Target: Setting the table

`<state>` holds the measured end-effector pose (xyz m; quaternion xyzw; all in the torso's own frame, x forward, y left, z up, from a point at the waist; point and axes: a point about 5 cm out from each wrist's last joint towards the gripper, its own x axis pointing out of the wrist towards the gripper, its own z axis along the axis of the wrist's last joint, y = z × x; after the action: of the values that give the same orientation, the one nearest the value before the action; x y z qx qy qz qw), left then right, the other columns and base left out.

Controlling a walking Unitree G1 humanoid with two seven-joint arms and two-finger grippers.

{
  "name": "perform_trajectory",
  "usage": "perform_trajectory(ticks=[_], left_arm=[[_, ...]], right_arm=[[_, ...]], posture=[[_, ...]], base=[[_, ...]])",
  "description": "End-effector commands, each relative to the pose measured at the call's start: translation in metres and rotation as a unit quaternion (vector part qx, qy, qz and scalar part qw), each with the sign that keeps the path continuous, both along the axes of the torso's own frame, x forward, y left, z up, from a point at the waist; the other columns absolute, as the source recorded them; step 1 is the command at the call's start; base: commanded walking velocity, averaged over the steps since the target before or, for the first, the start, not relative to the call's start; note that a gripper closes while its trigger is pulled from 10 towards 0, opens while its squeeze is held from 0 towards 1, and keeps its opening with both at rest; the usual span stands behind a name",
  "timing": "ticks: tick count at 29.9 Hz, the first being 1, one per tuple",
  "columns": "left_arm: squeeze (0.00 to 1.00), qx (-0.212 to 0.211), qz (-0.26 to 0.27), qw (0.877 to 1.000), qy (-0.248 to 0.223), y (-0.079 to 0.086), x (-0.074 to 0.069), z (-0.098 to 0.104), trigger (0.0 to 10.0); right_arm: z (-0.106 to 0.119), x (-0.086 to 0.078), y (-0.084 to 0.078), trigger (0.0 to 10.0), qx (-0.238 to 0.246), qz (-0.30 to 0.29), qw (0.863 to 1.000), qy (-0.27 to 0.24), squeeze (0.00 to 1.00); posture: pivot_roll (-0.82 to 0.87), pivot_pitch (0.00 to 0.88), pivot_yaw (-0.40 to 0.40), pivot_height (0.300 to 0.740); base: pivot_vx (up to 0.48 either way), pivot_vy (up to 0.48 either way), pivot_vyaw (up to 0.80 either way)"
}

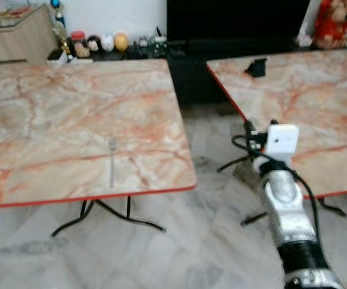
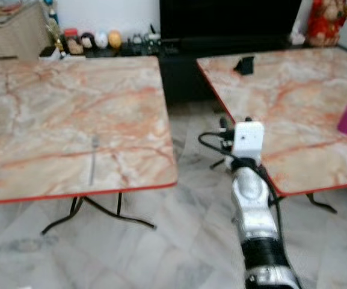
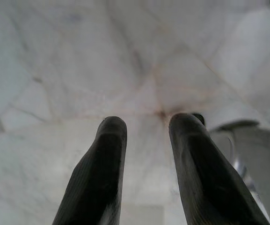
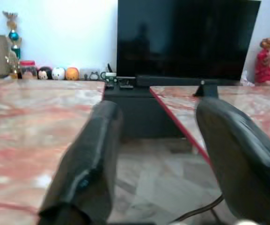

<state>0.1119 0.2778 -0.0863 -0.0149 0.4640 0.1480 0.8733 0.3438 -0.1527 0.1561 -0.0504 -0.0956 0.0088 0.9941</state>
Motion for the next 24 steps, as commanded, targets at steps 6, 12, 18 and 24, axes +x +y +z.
perform_trajectory(ticks=[6, 12, 18, 24], left_arm=[[0.0, 0.005, -0.019, 1.0, 0.0, -0.006, 0.003, -0.001, 10.0], [0.0, 0.004, -0.027, 1.0, -0.005, -0.014, 0.007, -0.002, 10.0], [0.0, 0.003, -0.034, 0.999, -0.011, -0.016, 0.01, -0.002, 10.0], [0.0, 0.006, -0.035, 0.999, -0.022, -0.013, 0.015, 0.001, 10.0]], right_arm=[[0.002, 0.002, -0.006, 10.0, 0.006, -0.008, 1.0, -0.005, 0.0], [0.001, 0.001, -0.004, 10.0, 0.009, -0.007, 1.0, -0.006, 0.0], [0.0, 0.001, -0.003, 10.0, 0.011, -0.007, 1.0, -0.005, 0.0], [0.001, 0.003, -0.003, 10.0, 0.013, -0.008, 1.0, -0.008, 0.0]], posture=[[-0.01, 0.0, 0.019, 0.74], [-0.01, 0.0, 0.02, 0.74], [-0.01, 0.0, 0.021, 0.74], [-0.01, 0.0, 0.021, 0.74]], base=[[0.0, 0.365, 0.0], [0.0, 0.367, 0.0], [0.0, 0.367, 0.0], [0.0, 0.366, 0.0]])
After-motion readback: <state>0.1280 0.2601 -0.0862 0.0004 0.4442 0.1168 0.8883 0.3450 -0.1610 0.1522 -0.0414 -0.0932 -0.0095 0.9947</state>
